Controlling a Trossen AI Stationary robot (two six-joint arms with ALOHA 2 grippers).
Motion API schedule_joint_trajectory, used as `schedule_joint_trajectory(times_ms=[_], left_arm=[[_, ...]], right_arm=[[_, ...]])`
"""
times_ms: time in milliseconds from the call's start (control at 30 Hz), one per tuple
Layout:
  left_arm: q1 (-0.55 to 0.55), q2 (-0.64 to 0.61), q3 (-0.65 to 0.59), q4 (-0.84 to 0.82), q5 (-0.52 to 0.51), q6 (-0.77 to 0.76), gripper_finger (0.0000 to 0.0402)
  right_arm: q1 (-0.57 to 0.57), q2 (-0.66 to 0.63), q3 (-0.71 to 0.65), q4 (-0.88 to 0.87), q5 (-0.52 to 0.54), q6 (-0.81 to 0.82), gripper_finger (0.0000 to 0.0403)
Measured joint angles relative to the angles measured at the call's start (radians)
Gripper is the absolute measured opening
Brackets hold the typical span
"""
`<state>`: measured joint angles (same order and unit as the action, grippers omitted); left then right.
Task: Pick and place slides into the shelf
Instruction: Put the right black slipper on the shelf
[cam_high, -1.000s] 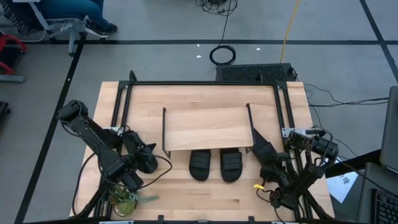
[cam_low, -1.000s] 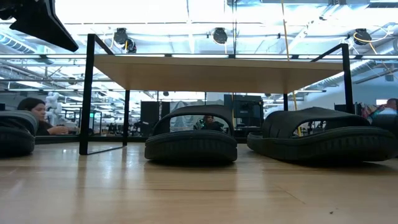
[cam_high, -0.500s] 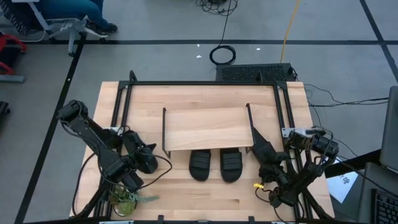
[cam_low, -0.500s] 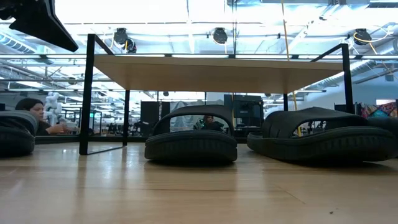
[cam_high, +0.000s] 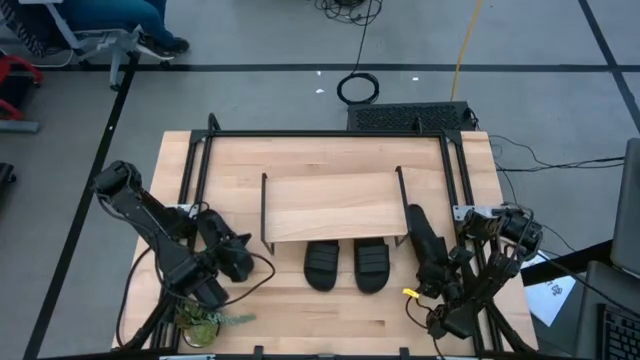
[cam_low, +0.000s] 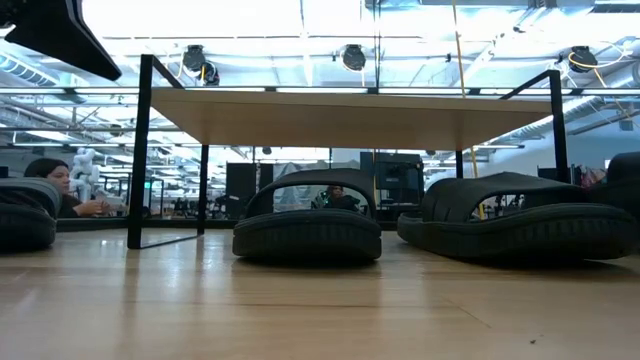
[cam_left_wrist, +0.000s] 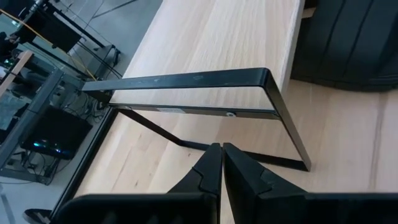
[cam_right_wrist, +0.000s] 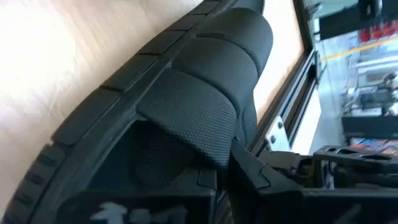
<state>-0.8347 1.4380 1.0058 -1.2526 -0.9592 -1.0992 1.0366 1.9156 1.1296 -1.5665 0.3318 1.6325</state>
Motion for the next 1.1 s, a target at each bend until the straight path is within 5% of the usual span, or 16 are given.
schedule_joint_trajectory(times_ms=[300,467,767,1100], left_arm=[[-0.039,0.000,0.000,0.000,-0.001,-0.002,0.0021],[-0.051,0.000,0.000,0.000,-0.001,-0.003,0.0021],[-0.052,0.000,0.000,0.013,-0.004,-0.010,0.0021],[-0.052,0.000,0.000,0.031,-0.010,-0.024,0.0021]], right_arm=[[-0.051,0.000,-0.001,-0.005,0.043,0.108,0.0001],[-0.070,0.001,0.061,-0.005,0.050,0.002,0.0001],[0.017,0.001,0.210,-0.006,-0.040,-0.077,0.0001],[0.114,0.001,0.420,0.002,0.093,-0.126,0.0000]])
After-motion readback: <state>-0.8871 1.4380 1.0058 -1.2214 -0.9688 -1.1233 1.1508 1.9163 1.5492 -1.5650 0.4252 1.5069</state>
